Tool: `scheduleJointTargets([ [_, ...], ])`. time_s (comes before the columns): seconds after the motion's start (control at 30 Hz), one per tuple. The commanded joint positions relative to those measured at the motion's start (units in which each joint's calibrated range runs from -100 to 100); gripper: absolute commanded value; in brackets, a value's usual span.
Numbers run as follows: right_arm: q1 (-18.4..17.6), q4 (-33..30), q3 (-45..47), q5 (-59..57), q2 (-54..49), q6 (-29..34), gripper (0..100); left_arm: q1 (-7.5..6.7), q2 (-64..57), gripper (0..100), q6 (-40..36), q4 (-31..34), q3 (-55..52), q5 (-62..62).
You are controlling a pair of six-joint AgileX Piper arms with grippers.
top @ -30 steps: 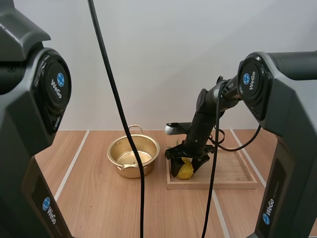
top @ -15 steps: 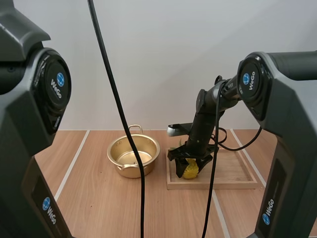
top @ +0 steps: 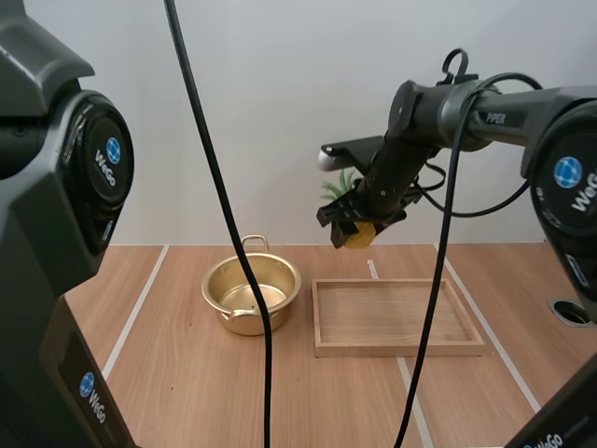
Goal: Open the pot, put the pineapple inside, and close it
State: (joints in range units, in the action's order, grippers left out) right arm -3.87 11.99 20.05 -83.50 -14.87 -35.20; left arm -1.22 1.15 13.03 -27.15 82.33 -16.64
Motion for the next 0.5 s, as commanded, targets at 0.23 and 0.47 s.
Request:
scheduleJointTargets([
  [0.23,-0.06,-3.37,-2.73,19.25,-15.25,3.95,0,-0.05,-0.64,0,0.08,-0.89,0.23,-5.23],
  [0.47,2.04,-12.91,-2.73,30.11,-24.40,13.89,0,-0.05,-0.75,0,0.08,-0.89,0.23,-6.09],
])
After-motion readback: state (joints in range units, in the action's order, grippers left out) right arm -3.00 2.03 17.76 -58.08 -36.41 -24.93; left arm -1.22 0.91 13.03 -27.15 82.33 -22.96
